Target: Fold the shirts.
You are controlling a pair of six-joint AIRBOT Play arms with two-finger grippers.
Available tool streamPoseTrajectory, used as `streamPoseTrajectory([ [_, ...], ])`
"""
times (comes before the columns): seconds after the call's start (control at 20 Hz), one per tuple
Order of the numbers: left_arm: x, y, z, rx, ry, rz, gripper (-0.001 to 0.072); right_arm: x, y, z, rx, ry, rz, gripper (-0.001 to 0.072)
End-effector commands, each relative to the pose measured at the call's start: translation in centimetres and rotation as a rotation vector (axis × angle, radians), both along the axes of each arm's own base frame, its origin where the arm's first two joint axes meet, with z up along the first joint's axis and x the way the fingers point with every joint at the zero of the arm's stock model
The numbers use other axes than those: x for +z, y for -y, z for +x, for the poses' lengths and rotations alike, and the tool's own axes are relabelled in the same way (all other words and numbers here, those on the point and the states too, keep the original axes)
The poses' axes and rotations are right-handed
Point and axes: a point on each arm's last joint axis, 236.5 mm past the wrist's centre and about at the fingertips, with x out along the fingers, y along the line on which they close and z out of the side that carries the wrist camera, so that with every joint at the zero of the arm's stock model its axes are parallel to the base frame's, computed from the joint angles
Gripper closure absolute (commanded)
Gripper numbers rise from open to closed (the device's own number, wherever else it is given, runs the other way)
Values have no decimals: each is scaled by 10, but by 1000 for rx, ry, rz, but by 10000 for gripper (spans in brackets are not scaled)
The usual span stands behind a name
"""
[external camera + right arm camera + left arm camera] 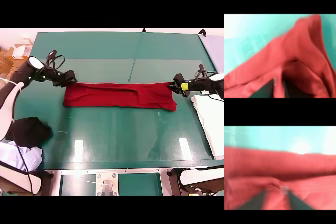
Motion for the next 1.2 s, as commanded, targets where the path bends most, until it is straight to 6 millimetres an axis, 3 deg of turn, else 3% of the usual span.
streamPoseTrajectory([
  [0.0,10,2,21,12,47,-46,31,2,11,26,5,33,-8,515],
  [0.05,22,-2,19,-10,40,-53,42,17,20,29,53,71,-33,435],
  [0.1,35,-8,16,-37,29,-57,43,29,33,26,98,86,-66,240],
  [0.15,47,-15,14,-55,23,-63,43,32,47,17,124,67,-90,166],
  [0.2,58,-24,11,-67,16,-67,42,30,60,5,149,39,-110,163],
  [0.25,66,-30,8,-77,9,-70,42,24,67,-5,172,16,-107,107],
  [0.35,73,-36,0,-98,-17,-77,43,4,68,-28,246,-48,-55,101],
  [0.4,72,-35,-5,-105,-37,-84,43,-10,64,-37,286,-84,-17,54],
  [0.5,71,-31,-9,-112,-54,-91,43,-34,51,-47,359,-120,52,52],
  [0.55,71,-28,-9,-118,-55,-91,43,-43,43,-47,380,-118,96,16],
  [0.7,72,-19,-10,-133,-54,-95,43,-55,24,-37,406,-55,199,16],
  [0.9,75,-9,-11,-147,-48,-109,43,-66,13,-34,427,-63,214,16],
  [1.0,76,0,-10,-157,-38,-110,44,-67,12,-29,424,-56,197,32],
  [1.1,76,16,-11,-182,-32,-109,44,-65,10,-22,427,-40,178,437],
  [1.15,76,26,-13,-200,-28,-107,44,-62,10,-18,433,-31,170,527],
])
